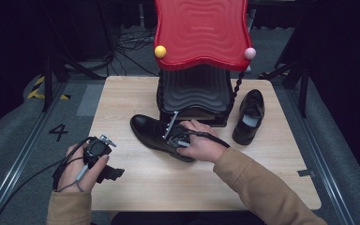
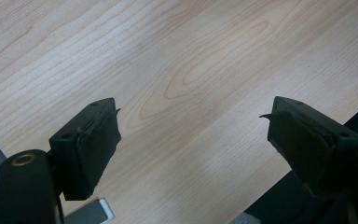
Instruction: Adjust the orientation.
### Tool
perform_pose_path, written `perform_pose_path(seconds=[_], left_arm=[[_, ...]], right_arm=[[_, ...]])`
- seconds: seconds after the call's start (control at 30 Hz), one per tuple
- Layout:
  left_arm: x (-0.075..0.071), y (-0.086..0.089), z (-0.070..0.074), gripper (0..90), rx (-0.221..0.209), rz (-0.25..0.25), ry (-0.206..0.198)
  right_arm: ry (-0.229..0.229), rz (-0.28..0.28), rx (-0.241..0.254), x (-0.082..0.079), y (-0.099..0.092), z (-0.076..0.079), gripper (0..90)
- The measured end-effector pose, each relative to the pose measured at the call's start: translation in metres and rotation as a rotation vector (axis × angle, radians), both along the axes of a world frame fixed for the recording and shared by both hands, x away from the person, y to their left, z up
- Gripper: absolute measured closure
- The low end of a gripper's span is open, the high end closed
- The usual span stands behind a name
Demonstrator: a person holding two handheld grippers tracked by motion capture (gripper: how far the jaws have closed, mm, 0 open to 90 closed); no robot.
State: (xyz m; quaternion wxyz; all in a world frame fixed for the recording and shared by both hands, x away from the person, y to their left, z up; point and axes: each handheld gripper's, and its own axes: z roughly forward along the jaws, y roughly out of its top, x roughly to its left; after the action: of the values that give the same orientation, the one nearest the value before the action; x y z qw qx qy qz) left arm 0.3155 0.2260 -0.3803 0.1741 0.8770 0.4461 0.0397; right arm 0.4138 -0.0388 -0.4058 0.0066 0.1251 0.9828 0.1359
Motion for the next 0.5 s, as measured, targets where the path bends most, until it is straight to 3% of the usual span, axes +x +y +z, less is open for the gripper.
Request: perform_pose_path(seconds=[0.1, 0.17, 0.5], left_arm=[[0.001, 0.000, 0.000, 17.4, 0.002, 0.000, 0.002], [0.002, 0.000, 0.000, 17.4, 0.002, -0.002, -0.001], [0.013, -0.009, 0.000, 17.4, -0.001, -0.029, 0.001]], right_arm=[[-0.008, -0.010, 0.026, -0.002, -0.002, 0.008, 85.3], [0.035, -0.005, 0.059, -0.005, -0.004, 0.013, 85.3], [0.018, -0.042, 0.098, -0.042, -0.032, 0.043, 85.2]])
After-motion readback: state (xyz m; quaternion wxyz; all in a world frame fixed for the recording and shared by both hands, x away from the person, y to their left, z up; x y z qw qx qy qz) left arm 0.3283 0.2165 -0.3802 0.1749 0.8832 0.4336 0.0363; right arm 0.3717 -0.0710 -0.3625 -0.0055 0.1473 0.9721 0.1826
